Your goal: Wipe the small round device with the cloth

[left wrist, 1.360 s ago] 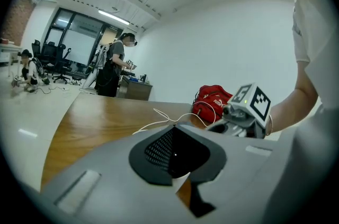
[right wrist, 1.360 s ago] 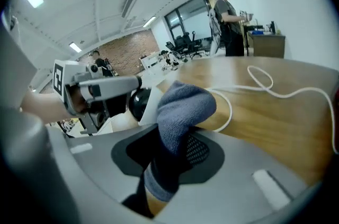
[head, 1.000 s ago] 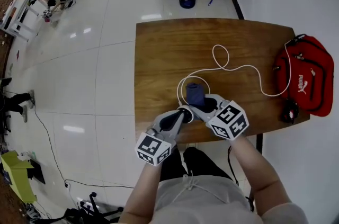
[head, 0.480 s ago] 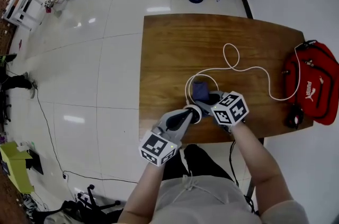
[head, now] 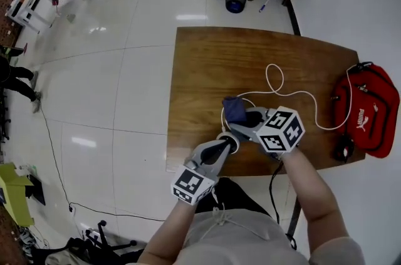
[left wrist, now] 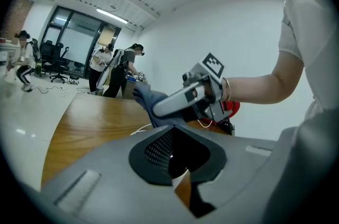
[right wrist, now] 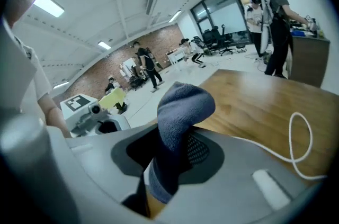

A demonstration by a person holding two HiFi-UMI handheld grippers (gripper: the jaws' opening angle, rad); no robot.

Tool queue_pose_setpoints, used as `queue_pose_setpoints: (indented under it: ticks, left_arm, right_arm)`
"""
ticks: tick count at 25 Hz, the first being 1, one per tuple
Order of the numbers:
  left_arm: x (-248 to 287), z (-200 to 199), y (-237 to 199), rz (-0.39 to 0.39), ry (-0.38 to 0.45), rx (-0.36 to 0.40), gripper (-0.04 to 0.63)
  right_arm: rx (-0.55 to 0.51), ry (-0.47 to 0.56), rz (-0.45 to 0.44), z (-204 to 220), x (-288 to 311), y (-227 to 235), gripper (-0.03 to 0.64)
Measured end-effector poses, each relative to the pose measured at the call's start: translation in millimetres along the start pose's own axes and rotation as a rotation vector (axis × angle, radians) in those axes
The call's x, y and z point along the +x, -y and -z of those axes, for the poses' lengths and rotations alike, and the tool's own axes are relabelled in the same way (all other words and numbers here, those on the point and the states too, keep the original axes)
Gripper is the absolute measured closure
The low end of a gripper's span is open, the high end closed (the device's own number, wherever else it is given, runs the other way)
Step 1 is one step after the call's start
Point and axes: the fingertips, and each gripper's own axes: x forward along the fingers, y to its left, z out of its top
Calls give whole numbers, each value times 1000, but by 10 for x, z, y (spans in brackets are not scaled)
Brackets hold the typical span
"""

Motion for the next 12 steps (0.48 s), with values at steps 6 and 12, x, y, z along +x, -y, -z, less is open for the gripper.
queue_pose_setpoints:
  ticks: [6,12]
  left_arm:
    - [-31,49,-10,-15,-15,-7,589]
    - [-33,66,-38,-10,-24,3,589]
  right_arm:
    - [-53,-90,-111,-104,231,-198,506]
    - [-76,-158,-176,109,564,-59,506]
